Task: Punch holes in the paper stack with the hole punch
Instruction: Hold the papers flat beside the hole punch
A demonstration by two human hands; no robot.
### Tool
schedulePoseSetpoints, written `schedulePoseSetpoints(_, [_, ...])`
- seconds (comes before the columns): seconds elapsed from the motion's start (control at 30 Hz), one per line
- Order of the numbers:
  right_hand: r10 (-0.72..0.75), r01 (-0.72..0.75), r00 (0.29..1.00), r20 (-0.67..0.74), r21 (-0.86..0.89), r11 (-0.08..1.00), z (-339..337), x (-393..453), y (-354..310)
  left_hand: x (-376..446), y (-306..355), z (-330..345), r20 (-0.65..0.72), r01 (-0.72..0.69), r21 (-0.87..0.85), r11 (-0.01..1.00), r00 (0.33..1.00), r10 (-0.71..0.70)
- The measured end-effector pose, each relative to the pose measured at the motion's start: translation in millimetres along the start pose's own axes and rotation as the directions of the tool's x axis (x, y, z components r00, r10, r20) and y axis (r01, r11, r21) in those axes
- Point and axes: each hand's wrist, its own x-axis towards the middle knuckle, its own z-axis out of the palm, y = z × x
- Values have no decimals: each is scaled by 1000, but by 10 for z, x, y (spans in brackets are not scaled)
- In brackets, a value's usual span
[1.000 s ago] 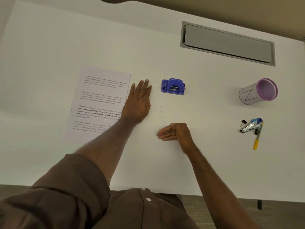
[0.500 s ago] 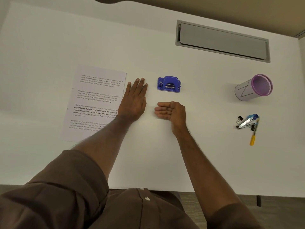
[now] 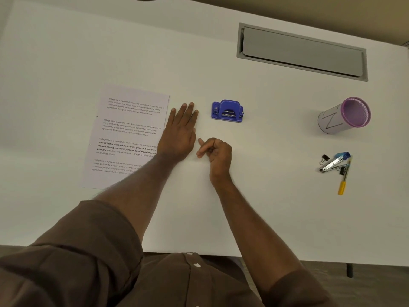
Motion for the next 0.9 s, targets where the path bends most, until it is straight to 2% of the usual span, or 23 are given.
schedulePoseSetpoints(0.17, [-25, 32, 983, -181, 34, 999, -41, 136, -51, -11, -6, 8, -21, -3, -5, 1000, 1000, 2])
schedulePoseSetpoints(0.37, [-26, 64, 986, -166, 230, 971, -321, 114, -145, -21, -9, 4, -43, -8, -23, 1000, 999, 7])
schedulePoseSetpoints(0.43, [-50, 84, 981, -189, 175, 981, -458, 126, -181, -13, -14, 3, -36, -4, -21, 1000, 999, 4])
schedulePoseSetpoints(0.53, [-118, 119, 970, -211, -6, 993, -562, 205, -226, -14, -6, 2, -32, -2, -22, 1000, 999, 1])
schedulePoseSetpoints(0.67, [-185, 159, 972, -145, -174, 972, -507, 415, -242, -20, -5, -3, -43, -4, -25, 1000, 999, 3])
schedulePoseSetpoints(0.9, [-185, 155, 977, -103, -250, 956, -319, 583, -273, -7, 4, -4, -36, 3, -19, 1000, 999, -4])
